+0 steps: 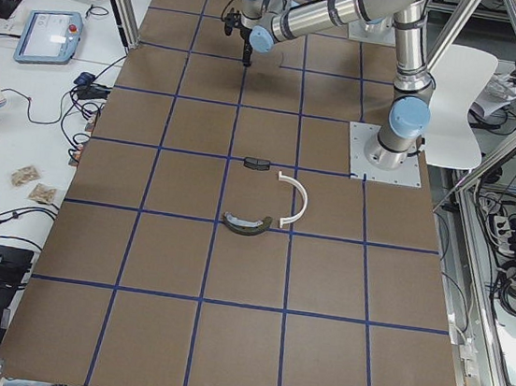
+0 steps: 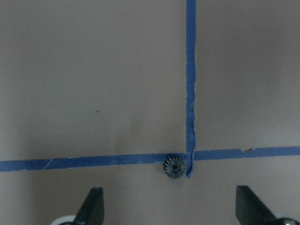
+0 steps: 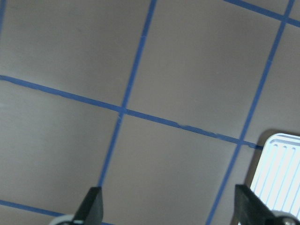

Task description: Place bearing gear from tray to pile

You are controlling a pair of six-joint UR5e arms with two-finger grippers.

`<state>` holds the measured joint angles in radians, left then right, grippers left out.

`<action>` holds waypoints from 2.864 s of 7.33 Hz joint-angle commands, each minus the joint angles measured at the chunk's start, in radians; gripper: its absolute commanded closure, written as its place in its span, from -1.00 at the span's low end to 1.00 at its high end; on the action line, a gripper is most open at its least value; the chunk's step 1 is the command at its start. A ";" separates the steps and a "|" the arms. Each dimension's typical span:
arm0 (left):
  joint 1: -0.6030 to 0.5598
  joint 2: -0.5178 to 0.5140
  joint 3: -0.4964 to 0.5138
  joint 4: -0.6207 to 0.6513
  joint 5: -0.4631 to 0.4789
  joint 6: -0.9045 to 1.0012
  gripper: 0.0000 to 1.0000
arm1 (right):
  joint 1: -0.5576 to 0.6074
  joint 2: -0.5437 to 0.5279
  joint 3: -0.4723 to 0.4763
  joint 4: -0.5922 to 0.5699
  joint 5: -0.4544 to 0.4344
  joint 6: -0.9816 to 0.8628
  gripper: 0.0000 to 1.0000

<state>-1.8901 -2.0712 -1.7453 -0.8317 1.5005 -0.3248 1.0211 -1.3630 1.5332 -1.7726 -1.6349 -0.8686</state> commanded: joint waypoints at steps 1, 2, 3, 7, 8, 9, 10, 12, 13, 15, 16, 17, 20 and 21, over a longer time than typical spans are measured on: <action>-0.027 -0.053 0.001 0.019 0.009 -0.010 -0.86 | -0.241 0.218 -0.019 -0.223 0.042 -0.383 -1.00; -0.030 -0.062 0.001 0.023 0.009 -0.011 -0.64 | -0.300 0.298 -0.036 -0.313 0.128 -0.451 -1.00; -0.030 -0.064 0.003 0.023 0.009 0.002 -0.22 | -0.324 0.358 -0.079 -0.358 0.173 -0.452 -1.00; -0.030 -0.066 0.032 0.034 0.009 0.006 0.82 | -0.328 0.539 -0.263 -0.353 0.152 -0.376 -0.84; -0.029 -0.063 0.033 0.034 0.009 0.007 1.00 | -0.338 0.550 -0.252 -0.353 0.148 -0.363 -0.75; -0.021 -0.038 0.036 0.029 0.009 0.009 1.00 | -0.352 0.567 -0.255 -0.353 0.148 -0.359 -0.68; 0.017 -0.005 0.053 -0.012 0.012 0.012 1.00 | -0.354 0.573 -0.255 -0.356 0.150 -0.359 -0.66; 0.165 0.063 0.026 -0.166 0.018 0.176 1.00 | -0.363 0.579 -0.255 -0.357 0.152 -0.371 -0.59; 0.260 0.115 -0.003 -0.205 0.091 0.335 1.00 | -0.365 0.579 -0.252 -0.357 0.152 -0.375 -0.52; 0.468 0.207 -0.138 -0.181 0.136 0.679 1.00 | -0.372 0.579 -0.249 -0.357 0.150 -0.379 -0.35; 0.597 0.242 -0.160 -0.181 0.150 0.851 1.00 | -0.375 0.579 -0.248 -0.355 0.152 -0.380 -0.35; 0.711 0.261 -0.171 -0.190 0.167 1.003 1.00 | -0.375 0.581 -0.246 -0.355 0.152 -0.379 -0.27; 1.009 0.229 -0.226 -0.117 0.132 1.320 1.00 | -0.375 0.582 -0.248 -0.355 0.152 -0.379 0.27; 1.032 0.224 -0.264 -0.109 0.104 1.322 1.00 | -0.375 0.579 -0.254 -0.352 0.153 -0.379 0.52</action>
<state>-0.9153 -1.8375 -1.9720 -0.9587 1.6332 0.9606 0.6457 -0.7811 1.2840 -2.1272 -1.4829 -1.2466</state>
